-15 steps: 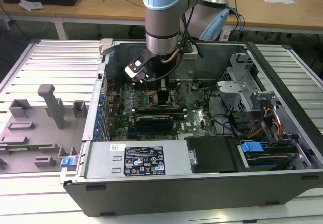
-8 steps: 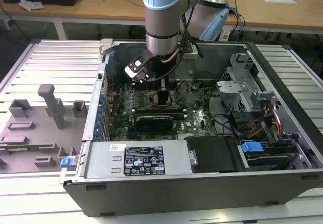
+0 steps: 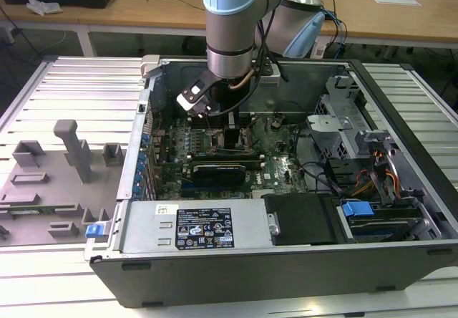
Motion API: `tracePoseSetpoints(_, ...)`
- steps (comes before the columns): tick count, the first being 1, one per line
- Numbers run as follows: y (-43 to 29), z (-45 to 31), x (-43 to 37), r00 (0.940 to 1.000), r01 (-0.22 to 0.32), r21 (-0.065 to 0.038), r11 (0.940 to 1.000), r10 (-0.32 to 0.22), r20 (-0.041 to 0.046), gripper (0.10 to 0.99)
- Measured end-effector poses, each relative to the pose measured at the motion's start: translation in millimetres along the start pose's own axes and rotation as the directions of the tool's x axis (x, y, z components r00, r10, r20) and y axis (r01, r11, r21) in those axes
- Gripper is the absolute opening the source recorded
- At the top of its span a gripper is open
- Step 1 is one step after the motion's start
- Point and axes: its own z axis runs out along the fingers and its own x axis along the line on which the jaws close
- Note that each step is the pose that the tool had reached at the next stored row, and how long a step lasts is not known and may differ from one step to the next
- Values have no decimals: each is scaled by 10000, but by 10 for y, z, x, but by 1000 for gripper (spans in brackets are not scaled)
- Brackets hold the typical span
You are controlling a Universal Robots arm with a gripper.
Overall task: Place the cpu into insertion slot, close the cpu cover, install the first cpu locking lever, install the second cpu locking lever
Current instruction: 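Place the cpu into insertion slot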
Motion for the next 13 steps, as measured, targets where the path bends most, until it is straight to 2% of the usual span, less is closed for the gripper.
tracePoseSetpoints(1, 0, -1, 0, 10000, 0, 3, 10000, 0, 4, 541)
tracePoseSetpoints(2, -1, -2, -1, 10000, 0, 6, 10000, 0, 8, 608)
tracePoseSetpoints(5, 0, -15, -2, 10000, 1, 7, 10000, -1, 13, 608)
tracePoseSetpoints(9, 4, -85, -1, 10000, 0, 6, 10000, -1, 17, 608)
tracePoseSetpoints(13, 4, -91, -1, 10000, 1, 5, 10000, -1, 19, 608)
